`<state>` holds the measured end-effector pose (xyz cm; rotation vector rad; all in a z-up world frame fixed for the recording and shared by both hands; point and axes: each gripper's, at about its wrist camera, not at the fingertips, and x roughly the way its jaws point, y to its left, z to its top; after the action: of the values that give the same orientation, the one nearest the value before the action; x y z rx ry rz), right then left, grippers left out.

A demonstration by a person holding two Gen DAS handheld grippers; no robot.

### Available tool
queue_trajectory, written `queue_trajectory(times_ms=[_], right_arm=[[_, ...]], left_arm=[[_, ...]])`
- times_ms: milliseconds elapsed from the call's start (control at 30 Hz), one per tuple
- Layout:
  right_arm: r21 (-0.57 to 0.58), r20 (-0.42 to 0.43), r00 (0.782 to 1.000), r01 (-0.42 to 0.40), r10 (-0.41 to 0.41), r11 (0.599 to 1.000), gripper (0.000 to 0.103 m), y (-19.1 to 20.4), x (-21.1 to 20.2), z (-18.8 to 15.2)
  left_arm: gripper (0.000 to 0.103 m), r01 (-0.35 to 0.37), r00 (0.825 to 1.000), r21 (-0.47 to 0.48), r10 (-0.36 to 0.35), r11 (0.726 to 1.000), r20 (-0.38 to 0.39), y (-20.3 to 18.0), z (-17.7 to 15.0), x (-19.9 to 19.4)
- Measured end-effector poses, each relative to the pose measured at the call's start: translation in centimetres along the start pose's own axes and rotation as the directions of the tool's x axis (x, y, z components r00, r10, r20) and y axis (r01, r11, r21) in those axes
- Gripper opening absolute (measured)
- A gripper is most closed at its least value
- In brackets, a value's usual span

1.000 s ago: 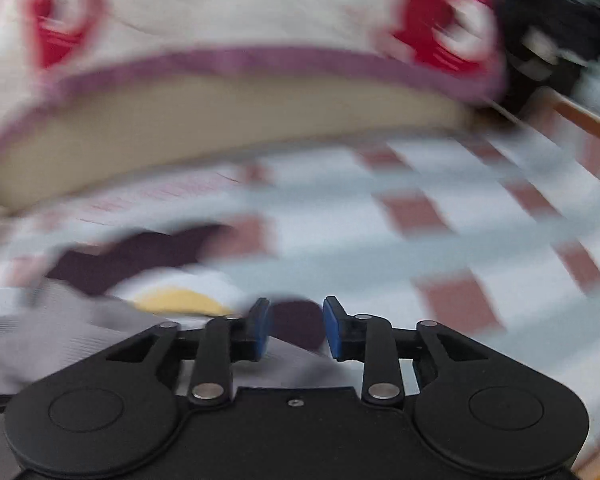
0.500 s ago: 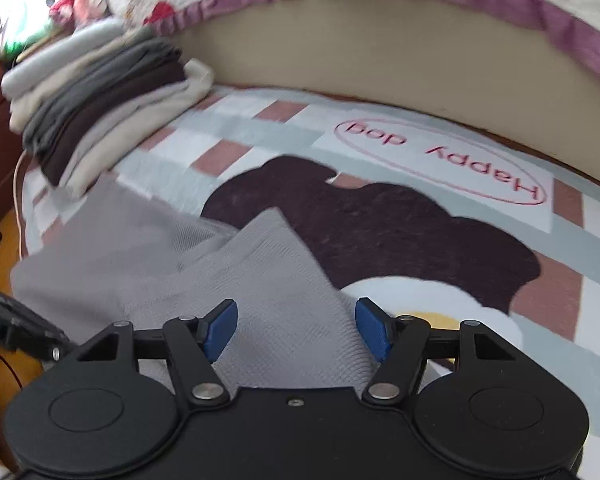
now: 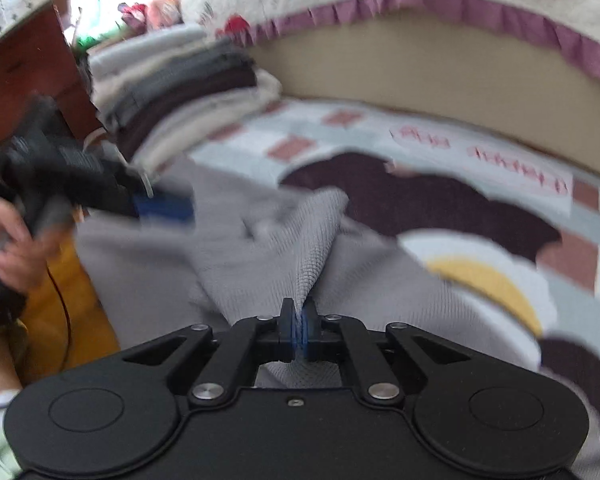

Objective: Fold clothes

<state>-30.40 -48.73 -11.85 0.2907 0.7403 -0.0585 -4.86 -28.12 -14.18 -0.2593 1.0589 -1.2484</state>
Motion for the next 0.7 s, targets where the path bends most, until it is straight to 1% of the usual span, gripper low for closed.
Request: queue_trajectory(times_ms=[33,67,100,133,200,233,267,300,333,367,400,467,500,533,567,633,667,700], right_arm=[[0.019,-0.009,1.0,0.015,-0.015,1.0,0.009,-0.1,0.3,-0.4],[0.048,-0.014,1.0,0.023,-0.022,0.999,0.013,-0.3,0.4,-0.6],[0.095,-0.01,1.0,0.013,-0.013,0.995,0.016,-0.5,0.3,-0.7],[0.156,0.006,1.0,-0.014,0.013,0.988,0.019,-0.9,-0.2,-0.7],[0.275,0.05,0.997,-0.067,0.055,0.959,0.049,-1.7,-1.3,-1.0],[0.331,0.089,0.994,-0.089,0.063,0.94,0.052,-2.2,-2.3,-1.3],[0.384,0.129,0.989,-0.113,0.068,0.916,0.054,-2.7,-3.3,-1.7],[0.432,0.155,0.986,-0.121,0.059,0.893,0.054,-3.2,-4.3,-2.0],[0.477,0.16,0.987,-0.105,0.031,0.873,0.054,-3.8,-5.0,-2.5],[0.518,0.158,0.987,-0.082,-0.001,0.852,0.054,-4.3,-5.8,-2.9],[0.549,0.145,0.989,-0.047,-0.04,0.834,0.054,-4.9,-6.3,-3.3],[0.592,0.105,0.987,0.037,-0.123,0.805,0.054,-5.8,-7.0,-4.2],[0.612,0.083,0.983,0.08,-0.165,0.787,0.054,-6.3,-7.1,-4.6],[0.633,0.064,0.977,0.117,-0.203,0.765,0.055,-6.7,-7.1,-5.2],[0.664,0.056,0.972,0.135,-0.229,0.736,0.055,-7.2,-7.1,-5.8],[0.734,0.062,0.965,0.128,-0.254,0.667,0.055,-8.3,-7.1,-7.1],[0.765,0.084,0.966,0.096,-0.246,0.637,0.055,-8.7,-7.3,-7.6],[0.787,0.11,0.966,0.058,-0.233,0.614,0.055,-9.0,-7.5,-8.0]], left_arm=[[0.052,0.032,0.999,0.053,-0.032,0.998,-0.003,-0.9,0.0,0.2],[0.053,0.054,0.998,0.098,-0.053,0.994,-0.015,-1.8,0.0,0.7],[0.053,0.068,0.997,0.135,-0.064,0.988,-0.034,-2.8,-0.2,1.6],[0.054,0.071,0.997,0.157,-0.064,0.985,-0.054,-3.4,-0.3,2.5],[0.057,0.058,0.995,0.173,-0.043,0.983,-0.092,-4.0,-0.7,4.5],[0.057,0.058,0.993,0.178,-0.038,0.982,-0.11,-4.1,-1.0,5.4],[0.06,0.06,0.991,0.182,-0.038,0.981,-0.125,-4.1,-1.3,6.2],[0.06,0.058,0.99,0.196,-0.032,0.979,-0.136,-4.3,-1.6,6.9],[0.054,0.054,0.989,0.217,-0.023,0.975,-0.144,-4.5,-1.9,7.5],[0.028,0.062,0.989,0.254,-0.025,0.965,-0.149,-4.9,-2.2,7.7],[0.001,0.081,0.988,0.305,-0.035,0.949,-0.152,-5.5,-2.5,7.6],[0.001,0.132,0.986,0.364,-0.082,0.922,-0.148,-6.8,-2.9,6.1],[0.001,0.148,0.986,0.382,-0.108,0.912,-0.125,-7.5,-2.9,4.8],[0.001,0.152,0.988,0.386,-0.126,0.91,-0.093,-8.0,-2.7,3.4],[0.001,0.148,0.989,0.37,-0.128,0.917,-0.078,-8.1,-2.5,2.3],[0.001,0.131,0.991,0.317,-0.115,0.939,-0.068,-7.5,-2.2,0.3],[0.001,0.122,0.992,0.291,-0.104,0.949,-0.076,-7.2,-2.2,-0.3],[0.001,0.11,0.991,0.261,-0.086,0.959,-0.102,-6.6,-2.3,-0.5]])
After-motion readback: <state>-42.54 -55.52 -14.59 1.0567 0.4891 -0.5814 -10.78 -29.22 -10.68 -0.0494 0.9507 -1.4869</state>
